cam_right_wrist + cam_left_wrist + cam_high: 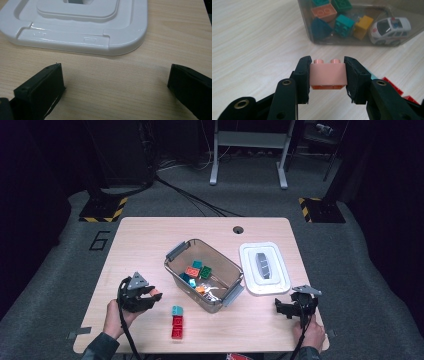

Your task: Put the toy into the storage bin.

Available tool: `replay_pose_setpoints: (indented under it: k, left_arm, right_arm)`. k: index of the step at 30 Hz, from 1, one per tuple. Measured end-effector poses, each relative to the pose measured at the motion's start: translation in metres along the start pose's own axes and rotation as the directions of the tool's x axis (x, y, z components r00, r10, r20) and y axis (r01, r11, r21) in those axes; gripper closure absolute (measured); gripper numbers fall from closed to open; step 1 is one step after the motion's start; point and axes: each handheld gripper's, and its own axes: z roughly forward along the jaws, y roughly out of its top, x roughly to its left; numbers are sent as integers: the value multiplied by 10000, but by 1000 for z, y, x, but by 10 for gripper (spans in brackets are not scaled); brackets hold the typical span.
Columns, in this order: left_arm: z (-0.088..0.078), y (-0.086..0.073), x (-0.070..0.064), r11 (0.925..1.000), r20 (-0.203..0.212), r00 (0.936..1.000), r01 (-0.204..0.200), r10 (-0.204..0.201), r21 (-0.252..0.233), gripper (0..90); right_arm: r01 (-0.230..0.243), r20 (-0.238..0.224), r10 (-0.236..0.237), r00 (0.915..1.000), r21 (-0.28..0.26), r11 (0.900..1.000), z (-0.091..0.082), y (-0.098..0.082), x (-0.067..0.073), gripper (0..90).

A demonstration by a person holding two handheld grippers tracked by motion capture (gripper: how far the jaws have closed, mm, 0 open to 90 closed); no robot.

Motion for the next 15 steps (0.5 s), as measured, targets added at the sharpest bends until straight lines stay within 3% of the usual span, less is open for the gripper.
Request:
replay_pose_setpoints:
  k: [15]
  left_arm:
    - [-15, 40, 10, 9996, -84, 10000, -49, 47, -281, 585]
  right_arm:
    - [3, -1, -3, 10000, 2, 10000, 0, 0, 0, 0]
